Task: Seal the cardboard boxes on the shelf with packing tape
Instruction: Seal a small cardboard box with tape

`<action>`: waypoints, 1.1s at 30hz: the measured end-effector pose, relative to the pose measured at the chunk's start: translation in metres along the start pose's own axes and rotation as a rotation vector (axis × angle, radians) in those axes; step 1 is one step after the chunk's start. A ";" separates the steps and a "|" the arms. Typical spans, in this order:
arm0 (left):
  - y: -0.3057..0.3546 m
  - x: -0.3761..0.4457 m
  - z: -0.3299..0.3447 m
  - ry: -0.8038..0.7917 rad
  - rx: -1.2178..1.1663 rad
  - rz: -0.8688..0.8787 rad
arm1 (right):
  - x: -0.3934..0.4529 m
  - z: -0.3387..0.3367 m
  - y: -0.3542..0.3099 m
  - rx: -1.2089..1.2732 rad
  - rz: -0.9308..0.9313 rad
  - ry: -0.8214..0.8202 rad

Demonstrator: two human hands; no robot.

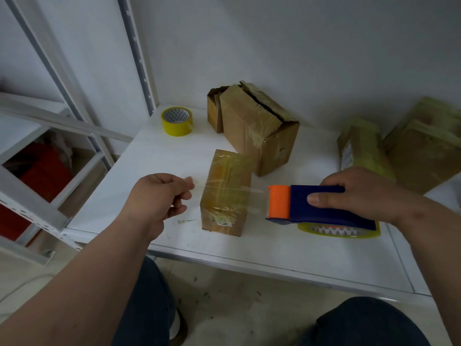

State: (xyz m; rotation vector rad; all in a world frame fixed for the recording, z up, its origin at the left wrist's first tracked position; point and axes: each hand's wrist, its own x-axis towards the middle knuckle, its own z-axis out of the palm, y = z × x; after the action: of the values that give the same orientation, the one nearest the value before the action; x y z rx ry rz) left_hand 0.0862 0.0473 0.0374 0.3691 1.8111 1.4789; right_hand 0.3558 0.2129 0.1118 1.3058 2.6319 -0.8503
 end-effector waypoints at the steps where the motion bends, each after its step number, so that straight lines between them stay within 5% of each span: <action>1: 0.000 0.000 0.000 0.001 -0.004 -0.004 | 0.001 -0.001 0.000 0.012 0.005 -0.006; 14: -0.020 0.008 0.021 0.019 0.268 -0.104 | 0.033 0.032 0.004 -0.045 0.036 -0.094; 18: -0.025 0.013 0.016 -0.096 0.673 -0.125 | 0.038 0.038 0.000 -0.065 0.020 -0.107; 20: -0.035 0.014 0.013 -0.083 0.875 0.055 | 0.039 0.037 0.000 -0.078 0.011 -0.112; 23: -0.031 0.007 0.018 0.019 0.646 0.407 | 0.040 0.035 0.001 -0.106 -0.013 -0.112; 25: -0.025 0.004 0.029 -0.101 0.620 0.557 | 0.043 0.033 -0.001 -0.129 -0.018 -0.116; 28: -0.031 0.000 0.045 -0.284 0.906 0.586 | 0.046 0.027 -0.006 -0.170 -0.015 -0.139; 33: -0.036 0.002 0.048 -0.289 0.923 0.506 | 0.057 0.023 -0.012 -0.088 0.039 -0.213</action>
State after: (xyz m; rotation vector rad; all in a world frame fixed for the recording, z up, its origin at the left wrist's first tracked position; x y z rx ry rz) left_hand 0.1268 0.0724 0.0012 1.4932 2.1404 0.7052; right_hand 0.3066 0.2357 0.0798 1.1704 2.4423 -0.8088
